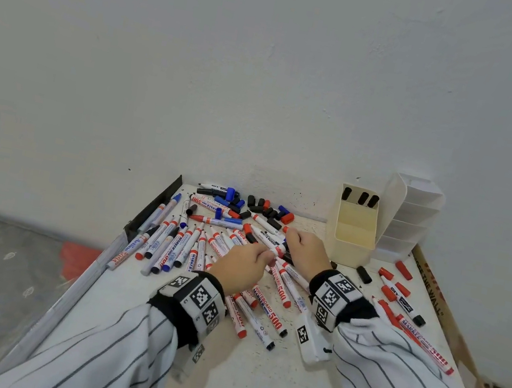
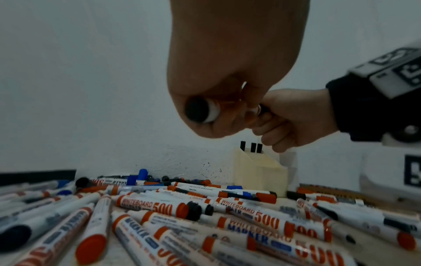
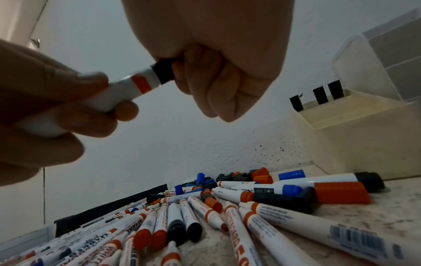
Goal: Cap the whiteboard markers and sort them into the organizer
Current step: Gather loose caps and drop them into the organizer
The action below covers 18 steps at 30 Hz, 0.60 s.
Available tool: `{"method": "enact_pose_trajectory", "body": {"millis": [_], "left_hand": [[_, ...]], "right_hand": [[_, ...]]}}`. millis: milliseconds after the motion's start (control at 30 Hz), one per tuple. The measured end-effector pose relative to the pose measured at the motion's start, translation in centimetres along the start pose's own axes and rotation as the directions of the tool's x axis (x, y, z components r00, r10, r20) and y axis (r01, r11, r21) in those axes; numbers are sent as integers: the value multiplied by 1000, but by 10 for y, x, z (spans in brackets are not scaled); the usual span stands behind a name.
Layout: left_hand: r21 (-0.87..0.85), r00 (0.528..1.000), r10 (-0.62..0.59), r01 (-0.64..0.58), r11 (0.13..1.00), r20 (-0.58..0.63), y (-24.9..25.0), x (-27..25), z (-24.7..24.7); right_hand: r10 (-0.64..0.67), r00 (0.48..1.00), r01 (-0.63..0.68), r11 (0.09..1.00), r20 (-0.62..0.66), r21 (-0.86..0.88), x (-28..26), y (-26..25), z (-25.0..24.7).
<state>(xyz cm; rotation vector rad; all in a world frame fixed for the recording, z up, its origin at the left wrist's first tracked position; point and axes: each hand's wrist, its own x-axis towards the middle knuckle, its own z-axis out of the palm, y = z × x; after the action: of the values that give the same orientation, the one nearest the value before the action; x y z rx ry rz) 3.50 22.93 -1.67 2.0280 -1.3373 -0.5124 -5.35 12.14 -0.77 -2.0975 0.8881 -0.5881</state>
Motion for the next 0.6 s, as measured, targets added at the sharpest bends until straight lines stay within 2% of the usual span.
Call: {"method": "enact_pose_trajectory", "body": {"millis": [100,200,300,433,533,600], "left_hand": [[-188,985,-44,76,979,168,3,1,-8],[-367,917,-114,264,892,383,1,-2,-18],[-419,877,-112,331,846,467,-6,-4,-23],[-461,888,-99,324,826,448,-18,-2,-25],[-390,930,-95,240,889,354,-25,-2,-25],[-254,959,-112,180,950,260,-30,-2,-23]], "right_hand": [[-68,998,68,996,3,58,-2,-2,2],[-121,993,120,989,4,87,-6,-1,5],[-174,985,172,978,9,113,-10,-1,10],[-235,970,229,970,65,85,-7,-1,14],[-227,963,228,974,143,4,2,3,14],[-209,966,220,974,155,-59,8,5,12]]}}
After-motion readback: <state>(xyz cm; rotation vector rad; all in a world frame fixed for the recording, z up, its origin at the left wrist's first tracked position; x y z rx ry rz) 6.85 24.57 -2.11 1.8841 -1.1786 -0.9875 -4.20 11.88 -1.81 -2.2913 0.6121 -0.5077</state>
